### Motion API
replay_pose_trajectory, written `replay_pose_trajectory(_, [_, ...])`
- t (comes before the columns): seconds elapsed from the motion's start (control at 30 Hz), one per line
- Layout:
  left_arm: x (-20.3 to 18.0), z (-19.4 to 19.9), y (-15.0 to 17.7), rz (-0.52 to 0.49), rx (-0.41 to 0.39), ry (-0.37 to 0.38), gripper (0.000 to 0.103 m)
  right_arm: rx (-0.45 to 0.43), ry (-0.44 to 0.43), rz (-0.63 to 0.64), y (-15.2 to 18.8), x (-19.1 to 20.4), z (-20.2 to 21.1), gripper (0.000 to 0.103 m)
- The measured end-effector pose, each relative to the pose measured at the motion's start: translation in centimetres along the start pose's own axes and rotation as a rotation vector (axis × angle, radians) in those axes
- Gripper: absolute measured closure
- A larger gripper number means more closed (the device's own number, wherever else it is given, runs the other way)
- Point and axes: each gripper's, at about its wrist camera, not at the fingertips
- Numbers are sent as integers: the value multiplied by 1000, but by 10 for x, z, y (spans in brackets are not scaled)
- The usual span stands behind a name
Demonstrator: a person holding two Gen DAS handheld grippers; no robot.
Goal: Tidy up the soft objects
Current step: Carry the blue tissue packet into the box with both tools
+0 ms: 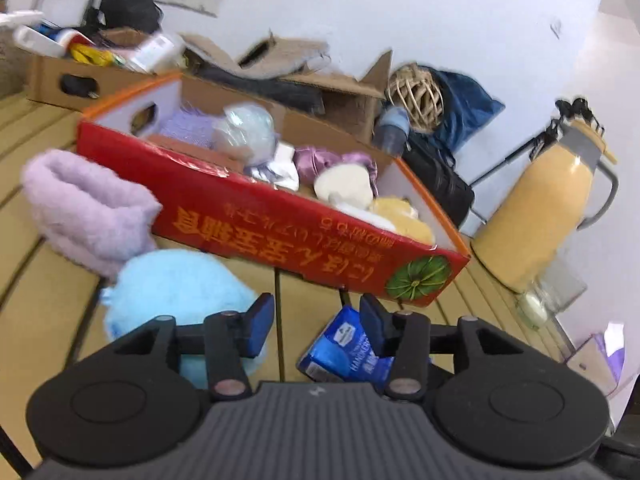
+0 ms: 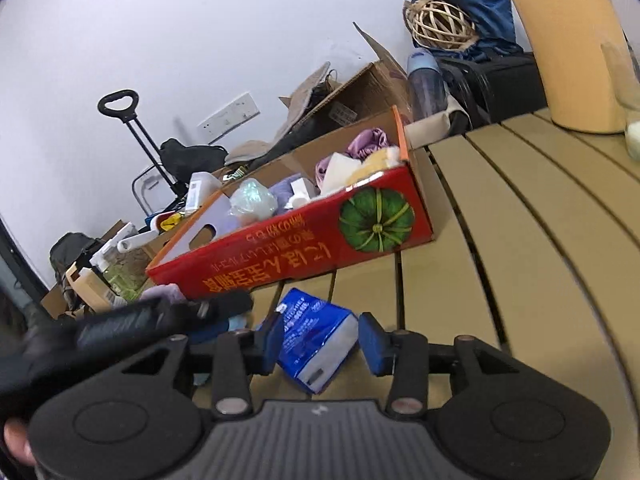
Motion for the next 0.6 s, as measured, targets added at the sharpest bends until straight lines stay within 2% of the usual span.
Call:
replay_pose_trajectory(0.07, [-7,-2,5,-48,-1,-31,64,4,-28,-14,2,0,-8,65])
replay_pose_trajectory(0.1, [-9,-2,7,-80,25,16,71,4,-13,-6,4,1,-11,67])
replay_pose_trajectory(0.13, [-7,-1,10,-68,33,45,72,15,6,0,5,1,-14,70])
replay_pose_trajectory(0.2, [-5,0,14,-95,51,50,79,5,8,1,7,0,-12,75])
replay_pose_trajectory(0.37, [-5,12,30,-115,21,65,80,-17,-10,-27,12,-5,-5,83])
replay_pose_trajectory(0.43, [-7,22,39,-142,-18,64,81,-22,-2,-21,15,-3,0,85])
replay_pose_trajectory(0.53, [-8,34,49,-174,-84,30,79,-28,28,-6,19,-2,10,85])
replay_pose_trajectory(0.6, [-9,39,52,-208,-77,16,79,-42,54,-8,21,-9,22,86])
Point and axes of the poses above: each gripper's, at about its wrist camera, not at the fingertips, and z roughly against the way its jaws point, x to its left, y to its underside, and after that the axes turned 15 degrees about x, right-handed
